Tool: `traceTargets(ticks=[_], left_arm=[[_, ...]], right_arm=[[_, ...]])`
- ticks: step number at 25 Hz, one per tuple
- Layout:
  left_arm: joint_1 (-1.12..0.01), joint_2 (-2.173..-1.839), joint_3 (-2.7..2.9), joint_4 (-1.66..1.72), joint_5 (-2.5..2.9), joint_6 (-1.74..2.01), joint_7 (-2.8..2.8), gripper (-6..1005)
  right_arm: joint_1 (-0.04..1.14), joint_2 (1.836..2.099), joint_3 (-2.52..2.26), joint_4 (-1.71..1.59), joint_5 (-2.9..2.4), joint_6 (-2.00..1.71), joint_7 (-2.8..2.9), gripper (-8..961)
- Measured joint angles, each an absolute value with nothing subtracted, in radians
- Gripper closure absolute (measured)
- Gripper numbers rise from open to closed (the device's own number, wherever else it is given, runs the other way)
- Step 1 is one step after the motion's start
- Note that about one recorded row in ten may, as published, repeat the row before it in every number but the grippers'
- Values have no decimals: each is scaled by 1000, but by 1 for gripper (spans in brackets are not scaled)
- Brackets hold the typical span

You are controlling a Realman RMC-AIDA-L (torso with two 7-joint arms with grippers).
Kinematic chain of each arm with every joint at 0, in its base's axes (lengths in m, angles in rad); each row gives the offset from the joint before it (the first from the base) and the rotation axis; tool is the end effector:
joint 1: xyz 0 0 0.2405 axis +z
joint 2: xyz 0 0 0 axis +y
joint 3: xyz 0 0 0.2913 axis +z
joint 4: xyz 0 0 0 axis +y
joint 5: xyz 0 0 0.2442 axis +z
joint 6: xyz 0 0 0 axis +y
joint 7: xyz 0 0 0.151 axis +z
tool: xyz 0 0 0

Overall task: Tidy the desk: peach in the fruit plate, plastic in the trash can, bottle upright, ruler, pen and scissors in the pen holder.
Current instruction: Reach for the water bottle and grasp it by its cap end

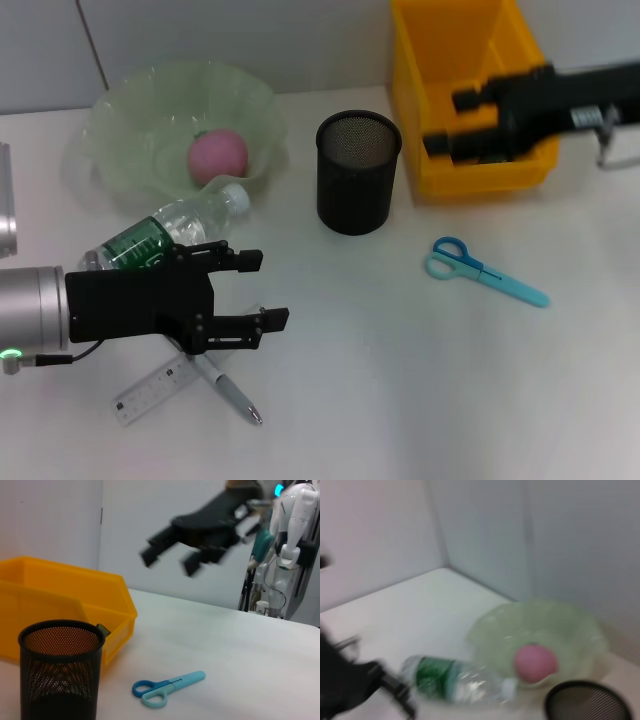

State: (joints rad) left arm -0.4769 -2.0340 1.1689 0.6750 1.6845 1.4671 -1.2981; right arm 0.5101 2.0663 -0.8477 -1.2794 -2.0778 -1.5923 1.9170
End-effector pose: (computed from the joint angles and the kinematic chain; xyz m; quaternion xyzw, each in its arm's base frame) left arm -0.2801 0.3648 -0.0557 -0.9638 -0.1256 -0.2233 0.0736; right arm 0.2278 0.4077 0.0707 -0.9486 0.2098 0.1409 0.1904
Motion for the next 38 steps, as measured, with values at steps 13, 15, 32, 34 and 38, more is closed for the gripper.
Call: traceTargets(ticks=[13,15,32,34,38], left_arm=[[-474,-2023,1119,666,1686,1508,-1321,212],[-474,-2022,1119,666,1686,1507,-1325,214],[-497,-2052,1057,1041,2017,1397,-1716,224],[-510,-2063,1062,1093,2095,1381,-1778,226],[-558,-2065,1088,1128,2225,1369,-1903,228]], right_arm=[[426,2015,-749,-809,-1990,-1797,1382,184],[427,2012,-747,-778,-1990,-1789,1359,184],[418,2016,-745,-700,-2031,-1724,1323,184],[418,2016,-745,-700,-2035,-1723,1325,184],[415,2017,-751,-700,-2037,-1716,1328,184]])
